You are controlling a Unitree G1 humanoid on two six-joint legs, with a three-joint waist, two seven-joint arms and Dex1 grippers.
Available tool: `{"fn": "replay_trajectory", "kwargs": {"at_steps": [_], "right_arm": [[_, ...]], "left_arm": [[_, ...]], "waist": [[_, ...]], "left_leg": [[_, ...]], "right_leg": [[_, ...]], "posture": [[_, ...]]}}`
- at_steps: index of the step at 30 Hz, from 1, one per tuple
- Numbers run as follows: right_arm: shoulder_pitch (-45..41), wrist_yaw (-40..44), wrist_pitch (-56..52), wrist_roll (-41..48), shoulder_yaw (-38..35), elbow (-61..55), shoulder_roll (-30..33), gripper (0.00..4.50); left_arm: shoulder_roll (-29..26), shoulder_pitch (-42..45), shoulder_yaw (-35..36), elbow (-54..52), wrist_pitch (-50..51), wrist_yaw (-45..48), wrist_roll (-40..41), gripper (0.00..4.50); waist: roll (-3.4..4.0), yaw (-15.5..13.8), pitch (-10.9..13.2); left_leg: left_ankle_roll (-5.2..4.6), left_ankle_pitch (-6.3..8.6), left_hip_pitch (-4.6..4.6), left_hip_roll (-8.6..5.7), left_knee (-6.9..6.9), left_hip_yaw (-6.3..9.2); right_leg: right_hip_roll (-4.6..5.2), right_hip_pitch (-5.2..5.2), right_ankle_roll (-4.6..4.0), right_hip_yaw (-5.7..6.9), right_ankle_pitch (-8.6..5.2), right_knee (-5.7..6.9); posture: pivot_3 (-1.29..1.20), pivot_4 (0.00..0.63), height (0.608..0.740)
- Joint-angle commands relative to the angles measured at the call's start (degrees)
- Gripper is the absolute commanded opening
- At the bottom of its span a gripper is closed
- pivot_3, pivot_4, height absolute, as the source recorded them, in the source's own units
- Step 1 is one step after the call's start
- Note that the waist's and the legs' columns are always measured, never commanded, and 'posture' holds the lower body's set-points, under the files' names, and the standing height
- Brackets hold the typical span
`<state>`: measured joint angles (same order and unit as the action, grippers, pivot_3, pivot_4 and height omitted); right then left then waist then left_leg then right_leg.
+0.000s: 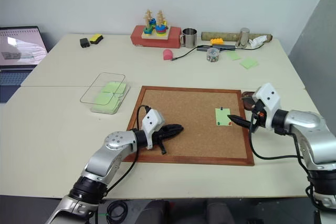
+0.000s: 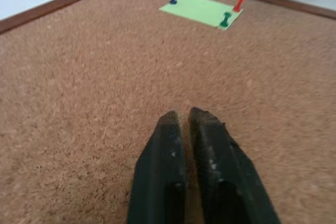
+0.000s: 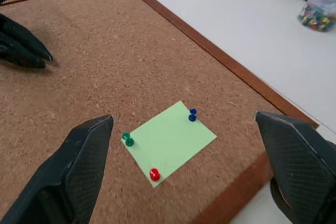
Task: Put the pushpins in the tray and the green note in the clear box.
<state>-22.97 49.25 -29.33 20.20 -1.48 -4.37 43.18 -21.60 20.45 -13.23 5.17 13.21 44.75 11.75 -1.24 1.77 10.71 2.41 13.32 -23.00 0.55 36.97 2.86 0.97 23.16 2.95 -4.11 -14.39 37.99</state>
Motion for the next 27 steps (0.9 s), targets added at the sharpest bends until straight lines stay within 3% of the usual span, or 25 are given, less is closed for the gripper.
{"fn": "replay_trajectory", "kwargs": {"at_steps": [1,13,16,27], "right_arm": [[-6.14,-0.19,4.23,-3.42,2.83,7.57,-3.42,4.5],[-15.41,2.13,15.31,-8.7,5.47,29.24,-10.15,4.5],[-15.91,2.55,17.05,-9.22,5.34,31.79,-11.02,4.08],[-16.63,3.66,20.17,-10.48,5.02,37.09,-12.98,1.7]], "left_arm": [[1.69,1.27,-0.83,3.59,-2.35,-1.76,-3.11,0.01],[1.71,-1.42,-0.3,1.15,-1.5,-1.57,-3.96,0.01],[1.62,-1.79,-0.25,0.44,-1.12,-1.71,-3.94,0.0],[1.72,-2.97,-0.53,-1.42,-0.07,-1.98,-4.34,0.0]], "waist": [[0.01,0.03,-0.03],[0.1,0.08,-0.1],[0.13,0.1,-0.11],[0.14,0.14,-0.12]], "left_leg": [[0.0,0.0,0.06,0.01,0.02,0.0],[0.0,0.0,0.1,-0.02,0.01,0.03],[0.0,0.0,0.1,-0.02,0.0,0.03],[0.0,0.0,0.1,-0.02,-0.02,0.03]], "right_leg": [[0.0,-0.06,0.0,0.0,0.0,0.0],[0.03,-0.1,0.04,0.01,0.06,0.04],[0.03,-0.09,0.04,0.02,0.06,0.05],[0.03,-0.08,0.04,0.01,0.06,0.06]], "posture": [[0.0,0.15,0.74],[0.0,0.15,0.74],[0.0,0.15,0.74],[0.0,0.15,0.74]]}}
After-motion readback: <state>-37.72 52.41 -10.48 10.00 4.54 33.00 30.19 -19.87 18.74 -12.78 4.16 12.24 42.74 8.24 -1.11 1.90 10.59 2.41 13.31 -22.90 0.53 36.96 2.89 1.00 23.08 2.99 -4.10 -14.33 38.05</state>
